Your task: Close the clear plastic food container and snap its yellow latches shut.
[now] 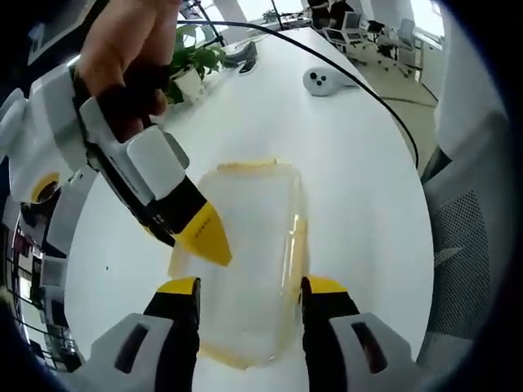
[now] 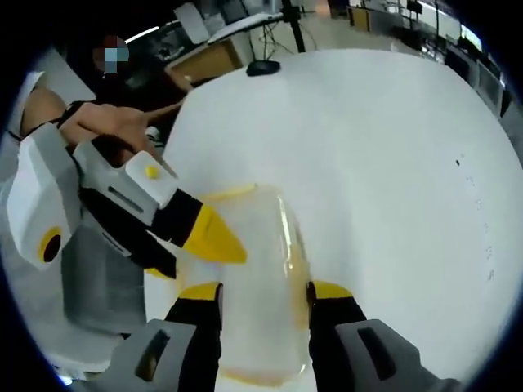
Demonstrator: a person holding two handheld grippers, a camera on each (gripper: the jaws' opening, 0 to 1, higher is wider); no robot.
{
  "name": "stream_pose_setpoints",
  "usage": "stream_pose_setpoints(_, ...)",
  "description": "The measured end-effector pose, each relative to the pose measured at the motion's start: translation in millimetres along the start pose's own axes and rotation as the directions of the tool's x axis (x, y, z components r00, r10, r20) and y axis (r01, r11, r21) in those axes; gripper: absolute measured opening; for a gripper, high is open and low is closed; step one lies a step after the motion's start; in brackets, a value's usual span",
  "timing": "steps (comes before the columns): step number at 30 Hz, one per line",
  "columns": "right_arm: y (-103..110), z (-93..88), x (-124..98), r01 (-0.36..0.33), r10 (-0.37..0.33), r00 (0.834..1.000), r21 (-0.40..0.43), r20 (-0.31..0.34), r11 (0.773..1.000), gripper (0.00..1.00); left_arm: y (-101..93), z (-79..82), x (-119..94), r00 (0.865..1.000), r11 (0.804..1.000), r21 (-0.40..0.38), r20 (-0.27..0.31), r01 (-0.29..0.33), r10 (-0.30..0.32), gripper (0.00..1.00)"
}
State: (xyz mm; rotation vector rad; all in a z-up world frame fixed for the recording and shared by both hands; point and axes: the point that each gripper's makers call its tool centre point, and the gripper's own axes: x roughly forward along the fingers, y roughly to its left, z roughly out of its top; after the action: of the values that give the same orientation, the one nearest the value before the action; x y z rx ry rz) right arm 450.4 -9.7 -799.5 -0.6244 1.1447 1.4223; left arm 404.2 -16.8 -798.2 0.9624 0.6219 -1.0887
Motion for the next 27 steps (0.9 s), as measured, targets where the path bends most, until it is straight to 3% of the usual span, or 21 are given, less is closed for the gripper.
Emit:
stream_pose_setpoints(6, -1.6, -1.5, -2.0, 0.009, -0.009, 1.000, 0.007, 0.010, 1.000, 0.41, -4.2, 0.5, -1.4, 1.000, 1.000, -0.001, 0.009, 0.026, -0.026, 0.56)
stream_pose_setpoints(13, -8.7, -5.7, -11.0, 0.070, -0.069, 0.998, -0.060, 0.013, 0.996, 0.41, -9.1, -1.0, -4.7, 0.998, 0.998, 0.014, 0.014, 0.054, -0.054, 0.56)
stream_pose_setpoints(17, -7.6, -6.1, -15.5, 0.067, -0.066, 0.997, -0.043, 0.038, 0.997, 0.43, -7.9, -3.1, -7.2, 0.998, 0.998, 0.000, 0.012, 0.059, -0.059, 0.57)
stream_pose_setpoints(27, -2.5, -19.8, -17.2, 0.076, -0.075, 0.997, -0.065, 0.012, 0.995, 0.50, -5.7, -6.9, -10.9, 0.997, 0.997, -0.021, 0.013, 0.078, -0.078, 0.63)
